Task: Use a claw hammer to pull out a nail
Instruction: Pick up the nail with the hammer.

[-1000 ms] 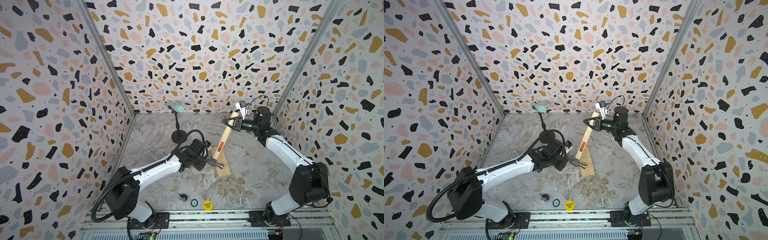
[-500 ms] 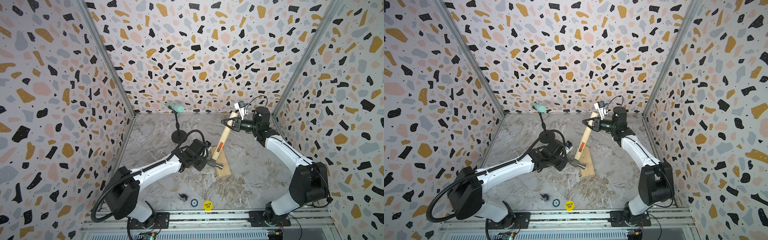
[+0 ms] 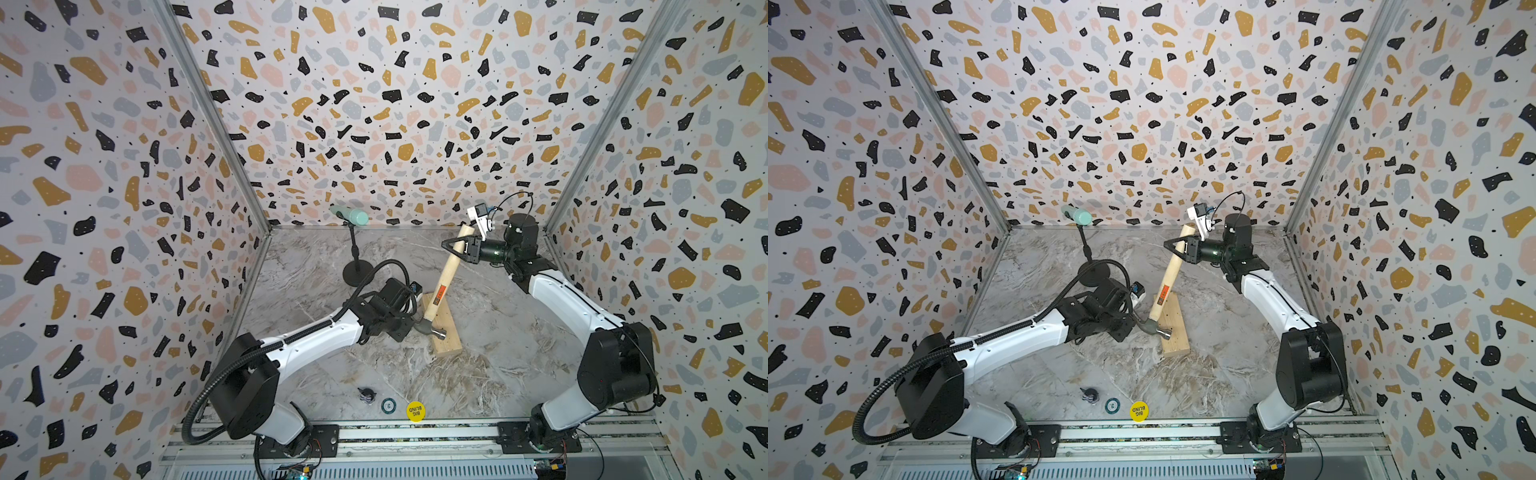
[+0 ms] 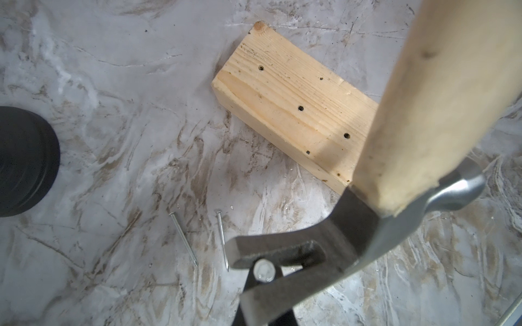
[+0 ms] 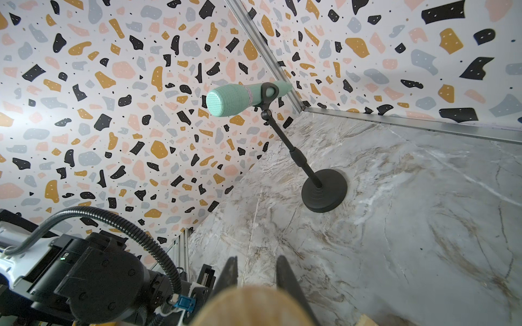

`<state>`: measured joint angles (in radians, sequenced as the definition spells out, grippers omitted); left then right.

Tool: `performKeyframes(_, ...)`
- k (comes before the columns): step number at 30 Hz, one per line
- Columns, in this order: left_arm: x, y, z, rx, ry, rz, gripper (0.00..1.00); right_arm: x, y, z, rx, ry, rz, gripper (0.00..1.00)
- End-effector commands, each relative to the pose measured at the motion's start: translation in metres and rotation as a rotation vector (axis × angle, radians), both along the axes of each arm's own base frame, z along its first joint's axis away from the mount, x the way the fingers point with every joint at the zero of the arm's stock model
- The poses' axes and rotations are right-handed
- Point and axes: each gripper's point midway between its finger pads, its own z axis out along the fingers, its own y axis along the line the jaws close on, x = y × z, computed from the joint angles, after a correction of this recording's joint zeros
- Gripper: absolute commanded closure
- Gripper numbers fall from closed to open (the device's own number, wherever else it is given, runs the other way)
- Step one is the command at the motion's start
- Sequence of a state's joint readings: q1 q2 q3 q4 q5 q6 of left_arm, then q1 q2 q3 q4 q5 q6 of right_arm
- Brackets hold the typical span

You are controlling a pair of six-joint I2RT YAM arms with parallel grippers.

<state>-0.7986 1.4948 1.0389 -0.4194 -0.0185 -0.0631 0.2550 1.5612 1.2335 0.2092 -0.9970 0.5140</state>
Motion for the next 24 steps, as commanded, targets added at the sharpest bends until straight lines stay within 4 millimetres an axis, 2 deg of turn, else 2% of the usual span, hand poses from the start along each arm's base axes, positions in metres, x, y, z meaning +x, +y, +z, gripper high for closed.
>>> performKeyframes(1, 0.005, 0.0, 0.01, -0.006, -0.025, 0.006, 1.0, -0.011, 0.001, 0.037, 0.046, -0.059, 0.023, 1.0)
performKeyframes(12, 0.018, 0.012, 0.013, -0.019, -0.026, 0.059, 1.0, -0.015, -0.009, 0.033, 0.041, -0.061, -0.008, 1.0)
performKeyframes(24, 0.041, 0.037, 0.01, -0.017, -0.018, 0.175, 1.0, -0.021, -0.016, 0.047, 0.037, -0.096, -0.04, 1.0)
